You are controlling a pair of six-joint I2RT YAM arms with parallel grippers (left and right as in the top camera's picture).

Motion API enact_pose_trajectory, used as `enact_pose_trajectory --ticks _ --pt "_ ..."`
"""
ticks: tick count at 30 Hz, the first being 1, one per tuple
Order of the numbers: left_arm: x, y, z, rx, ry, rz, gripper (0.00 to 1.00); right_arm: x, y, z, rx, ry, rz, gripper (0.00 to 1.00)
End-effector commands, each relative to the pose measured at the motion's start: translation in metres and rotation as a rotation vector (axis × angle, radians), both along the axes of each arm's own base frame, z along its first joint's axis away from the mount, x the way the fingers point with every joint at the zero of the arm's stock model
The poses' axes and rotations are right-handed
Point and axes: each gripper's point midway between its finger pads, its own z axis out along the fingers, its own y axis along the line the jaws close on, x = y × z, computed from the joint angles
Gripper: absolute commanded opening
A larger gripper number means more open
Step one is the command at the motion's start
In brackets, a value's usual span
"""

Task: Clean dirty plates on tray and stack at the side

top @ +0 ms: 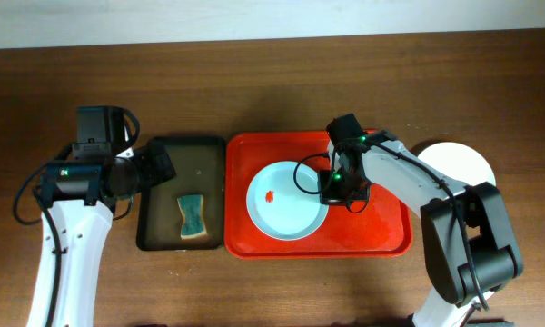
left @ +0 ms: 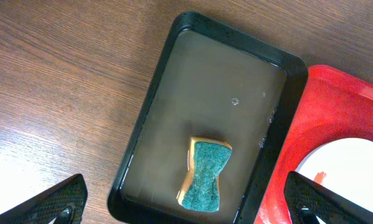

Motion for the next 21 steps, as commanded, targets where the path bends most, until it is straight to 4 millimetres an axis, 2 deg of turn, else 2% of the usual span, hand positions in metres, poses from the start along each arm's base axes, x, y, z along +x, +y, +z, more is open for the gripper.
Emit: enact_pose_trajectory --ticks 1,21 --pt "0.0004 -0.0003 0.0027 -0.011 -0.008 0.009 0.99 0.0075 0.0045 0.0060 0.001 -0.033 -0.025 0.04" --pt "-0.0003 -0.0004 0.0024 -0.011 -0.005 0.009 0.99 0.0098 0.0083 0.0087 0.035 -0.033 -0.036 0.04"
